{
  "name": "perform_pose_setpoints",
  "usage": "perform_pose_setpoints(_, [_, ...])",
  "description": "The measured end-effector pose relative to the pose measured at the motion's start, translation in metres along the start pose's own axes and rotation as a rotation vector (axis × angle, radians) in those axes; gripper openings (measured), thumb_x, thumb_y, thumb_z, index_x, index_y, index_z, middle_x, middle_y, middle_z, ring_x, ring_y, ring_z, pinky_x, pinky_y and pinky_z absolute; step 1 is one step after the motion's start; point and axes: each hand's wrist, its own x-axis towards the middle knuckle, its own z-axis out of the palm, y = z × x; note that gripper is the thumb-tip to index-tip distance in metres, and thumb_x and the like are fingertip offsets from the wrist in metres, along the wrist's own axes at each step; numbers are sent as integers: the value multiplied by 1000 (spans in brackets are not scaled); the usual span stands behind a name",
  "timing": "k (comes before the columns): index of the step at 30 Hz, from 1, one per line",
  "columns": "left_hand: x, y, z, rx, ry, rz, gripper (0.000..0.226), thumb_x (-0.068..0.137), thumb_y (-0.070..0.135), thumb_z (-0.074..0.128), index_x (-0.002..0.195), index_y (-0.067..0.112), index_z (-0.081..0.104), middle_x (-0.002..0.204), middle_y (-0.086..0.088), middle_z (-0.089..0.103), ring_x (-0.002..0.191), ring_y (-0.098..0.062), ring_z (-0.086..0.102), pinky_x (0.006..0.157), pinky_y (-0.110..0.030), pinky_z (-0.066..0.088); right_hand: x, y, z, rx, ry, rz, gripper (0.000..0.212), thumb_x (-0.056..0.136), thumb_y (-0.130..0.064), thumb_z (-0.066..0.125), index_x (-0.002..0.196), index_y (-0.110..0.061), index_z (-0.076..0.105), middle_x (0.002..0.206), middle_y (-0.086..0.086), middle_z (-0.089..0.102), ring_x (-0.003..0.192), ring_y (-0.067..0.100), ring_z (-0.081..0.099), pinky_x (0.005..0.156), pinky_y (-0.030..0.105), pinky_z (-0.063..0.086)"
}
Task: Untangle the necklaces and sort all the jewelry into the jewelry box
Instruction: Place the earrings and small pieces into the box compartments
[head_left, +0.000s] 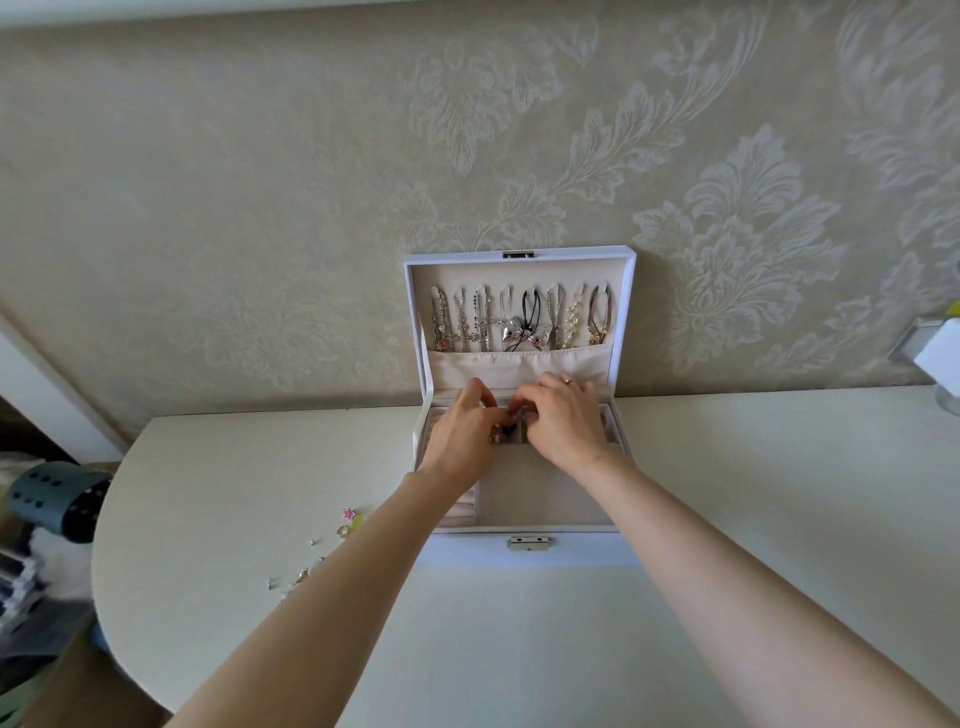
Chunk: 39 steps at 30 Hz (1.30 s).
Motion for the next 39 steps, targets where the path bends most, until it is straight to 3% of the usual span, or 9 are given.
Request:
perform_pose_setpoints(5, [-1,-2,1,-6,-9,-16,37,86,-2,54,114,18,68,110,-8,45,94,-27,53,71,-37,48,-2,2,-1,0,19,30,28,82,-11,54,102,-28,65,106,-3,60,109,23,49,89,38,28])
perform_pose_setpoints(10, [2,2,1,-38,-41,-43,34,90,5,51,116,21,67,112,-8,44,95,-27,50,66,-29,36,-3,6,-1,13,55,79,22,83,-14,56,93,-28,70,105,-5,62,105,23,50,83,34,26])
perform_pose_setpoints(20, [3,2,0,-33,15,-61,35,87,0,53,112,17,69,112,-7,46,101,-26,50,73,-37,48,-2,7,-1,-2,59,81,24,84,-15,56,95,-30,72,108,-5,63,107,23,48,84,35,27])
perform_pose_setpoints(39, [5,2,0,11,5,-31,38,88,-1,51,115,20,68,114,-6,49,106,-24,47,68,-32,41,-4,6,2,-47,41,69,18,88,-24,57,100,-27,70,109,-1,61,108,23,49,85,35,28])
